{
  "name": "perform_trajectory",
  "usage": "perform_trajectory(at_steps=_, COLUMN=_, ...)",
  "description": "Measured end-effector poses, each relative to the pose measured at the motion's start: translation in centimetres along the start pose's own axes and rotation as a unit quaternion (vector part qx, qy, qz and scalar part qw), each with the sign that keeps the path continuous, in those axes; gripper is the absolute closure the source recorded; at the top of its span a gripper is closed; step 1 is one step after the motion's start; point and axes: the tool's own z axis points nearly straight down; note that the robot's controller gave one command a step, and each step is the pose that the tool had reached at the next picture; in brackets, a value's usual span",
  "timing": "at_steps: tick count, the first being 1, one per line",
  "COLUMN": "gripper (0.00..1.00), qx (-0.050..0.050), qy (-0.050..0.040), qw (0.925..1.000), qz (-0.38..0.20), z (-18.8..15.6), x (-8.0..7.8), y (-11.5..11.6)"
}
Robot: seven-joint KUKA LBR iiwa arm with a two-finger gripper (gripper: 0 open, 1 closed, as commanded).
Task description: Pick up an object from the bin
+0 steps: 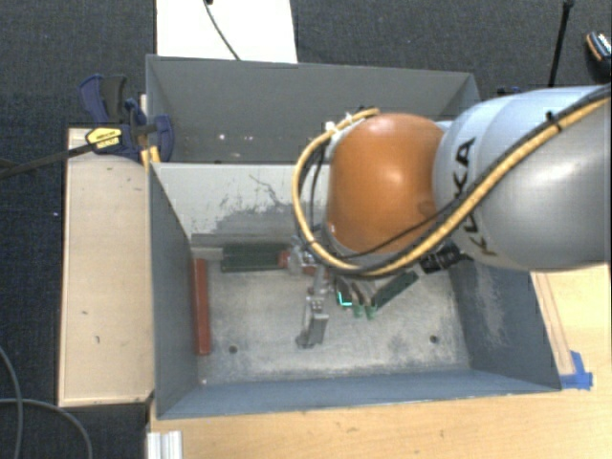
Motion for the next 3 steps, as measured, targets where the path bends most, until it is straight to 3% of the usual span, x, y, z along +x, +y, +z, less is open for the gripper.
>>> perform_trajectory(at_steps=1, gripper=0.0, qx=0.001, qy=-0.0002, qw=0.9998, qz=-0.022, z=5.0, x=-2.2, y=-4.2)
perform_trajectory(at_steps=2, gripper=0.0, qx=0.002, qy=-0.0033, qw=0.9999, qz=-0.014, z=8.2, x=-6.6, y=-11.0)
perform_trajectory(at_steps=3, gripper=0.0, qx=0.001, qy=-0.0014, qw=0.9975, qz=0.071, z=13.7, x=-8.5, y=-16.6)
